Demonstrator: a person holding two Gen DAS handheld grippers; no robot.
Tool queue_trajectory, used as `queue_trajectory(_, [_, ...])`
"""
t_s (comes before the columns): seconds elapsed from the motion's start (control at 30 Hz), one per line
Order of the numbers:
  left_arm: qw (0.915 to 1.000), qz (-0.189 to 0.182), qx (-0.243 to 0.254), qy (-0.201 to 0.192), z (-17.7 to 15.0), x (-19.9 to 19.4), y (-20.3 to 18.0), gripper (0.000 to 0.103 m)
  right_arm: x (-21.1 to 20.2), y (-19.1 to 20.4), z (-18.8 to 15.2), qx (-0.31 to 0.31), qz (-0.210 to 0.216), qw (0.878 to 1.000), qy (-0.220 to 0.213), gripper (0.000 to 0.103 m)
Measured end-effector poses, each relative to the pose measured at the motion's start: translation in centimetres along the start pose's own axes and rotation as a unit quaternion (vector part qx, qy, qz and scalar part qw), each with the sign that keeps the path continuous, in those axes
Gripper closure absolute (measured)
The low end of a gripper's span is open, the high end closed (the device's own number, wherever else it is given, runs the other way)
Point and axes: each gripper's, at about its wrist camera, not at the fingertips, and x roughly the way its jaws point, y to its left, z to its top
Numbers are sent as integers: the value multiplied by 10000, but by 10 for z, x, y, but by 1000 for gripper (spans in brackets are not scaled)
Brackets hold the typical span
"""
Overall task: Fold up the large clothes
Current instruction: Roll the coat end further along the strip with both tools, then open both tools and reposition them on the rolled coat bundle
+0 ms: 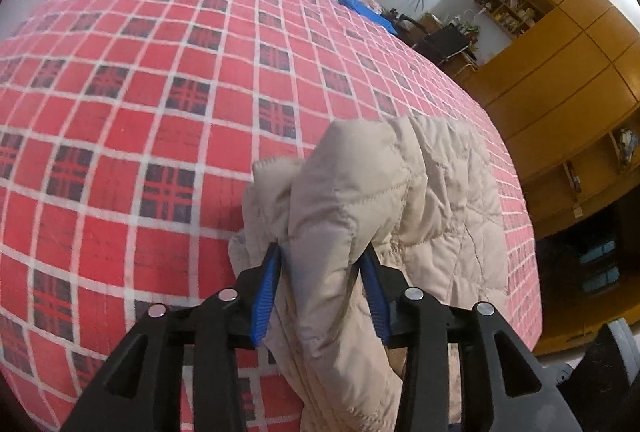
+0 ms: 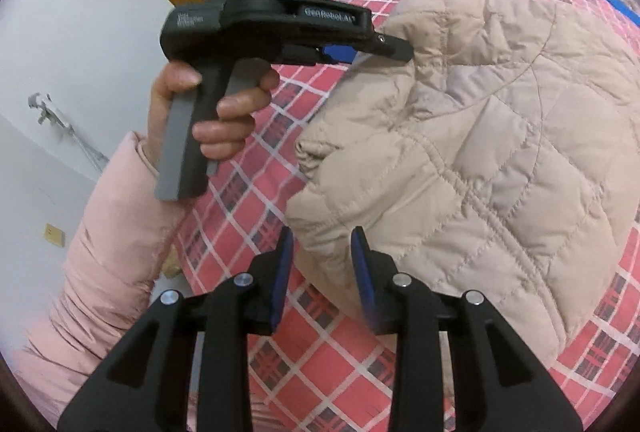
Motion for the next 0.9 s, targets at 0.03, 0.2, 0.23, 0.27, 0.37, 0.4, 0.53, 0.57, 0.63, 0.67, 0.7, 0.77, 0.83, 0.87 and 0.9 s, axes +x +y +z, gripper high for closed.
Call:
queue_trajectory(0.03, [10000,35,33,8,-1,1,0,61,1,-4,3,66,60,10000,-13,72])
queue_trajectory(0.2, [9994,239,29,239,-8,17,10,55,32,-15,0,308,139,9985,438,72])
queue_trajectory(0.23, [9992,289,20,268,-10,20,13,53,39,-17,-1,356,125,9979,526,72])
queue_trajectory(0.27, [9991,303,0,280,-10,21,14,50,45,-20,-3,396,119,9974,586,72])
queue_trajectory(0.37, [9991,208,-165,336,-12,25,23,48,53,-24,-4,376,54,9970,668,73])
queue_trajectory(0.4, [9990,174,-215,338,-12,24,25,48,52,-25,-4,383,80,9969,683,73])
queue_trajectory(0.53, [9991,116,-308,279,-15,12,21,48,33,-26,-2,318,170,9970,689,73])
queue_trajectory(0.57, [9992,80,-302,255,-16,9,20,48,24,-26,-3,302,164,9973,652,70])
queue_trajectory(0.63, [9993,-41,-333,191,-21,-1,18,42,3,-25,-8,282,67,9983,512,61])
queue_trajectory(0.67, [9990,-159,-403,123,-25,-9,19,37,-6,-27,-8,278,8,9986,440,56])
queue_trajectory(0.7, [9986,-253,-457,63,-29,-16,19,34,-23,-31,-10,300,-112,9991,289,55])
queue_trajectory(0.77, [9980,-370,-515,-61,-35,-28,20,33,-46,-43,-14,448,-180,9988,89,51])
queue_trajectory(0.83, [9971,-426,-591,-201,-40,-39,22,27,-66,-56,-17,630,-220,9977,-95,43])
queue_trajectory(0.87, [9967,-462,-621,-263,-43,-45,24,25,-81,-66,-19,762,-281,9964,-237,38])
queue_trajectory(0.9, [9964,-493,-632,-288,-46,-49,25,24,-88,-72,-21,839,-324,9954,-328,37])
